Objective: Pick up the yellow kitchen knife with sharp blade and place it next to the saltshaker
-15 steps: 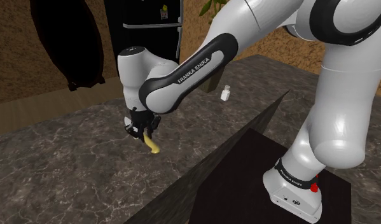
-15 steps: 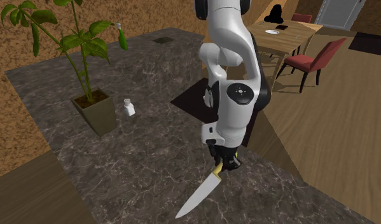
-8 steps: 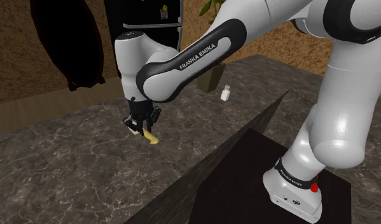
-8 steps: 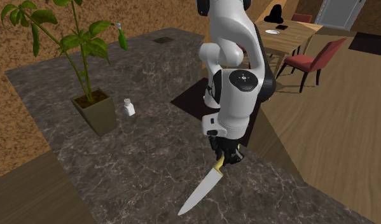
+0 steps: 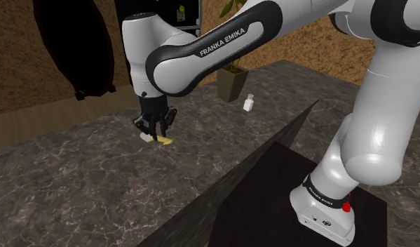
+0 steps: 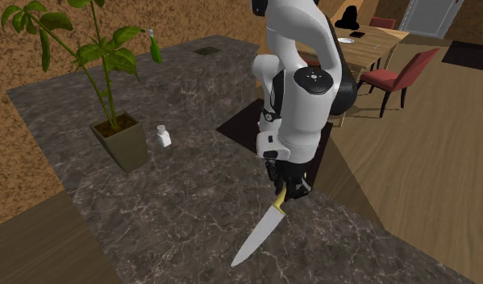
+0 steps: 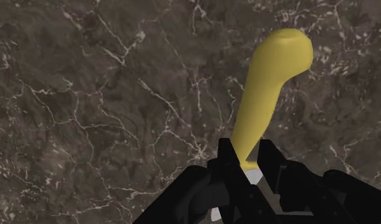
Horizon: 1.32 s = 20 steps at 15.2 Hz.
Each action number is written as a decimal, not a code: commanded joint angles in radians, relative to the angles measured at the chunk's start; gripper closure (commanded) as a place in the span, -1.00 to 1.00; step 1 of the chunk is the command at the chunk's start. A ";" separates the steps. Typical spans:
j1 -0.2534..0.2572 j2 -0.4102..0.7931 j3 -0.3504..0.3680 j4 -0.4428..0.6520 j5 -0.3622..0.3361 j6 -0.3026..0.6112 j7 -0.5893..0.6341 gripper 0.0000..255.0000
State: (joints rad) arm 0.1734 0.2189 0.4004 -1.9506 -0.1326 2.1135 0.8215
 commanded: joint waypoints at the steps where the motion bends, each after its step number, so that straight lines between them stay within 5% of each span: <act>1: -0.002 -0.016 0.002 0.008 0.008 -0.022 -0.006 1.00; 8: -0.005 -0.049 0.006 0.053 0.027 -0.097 -0.020 1.00; 20: -0.165 -0.255 -0.117 -0.193 0.102 -0.032 -0.330 1.00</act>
State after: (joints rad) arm 0.0230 -0.0134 0.2979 -2.1258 -0.0377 2.0849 0.5252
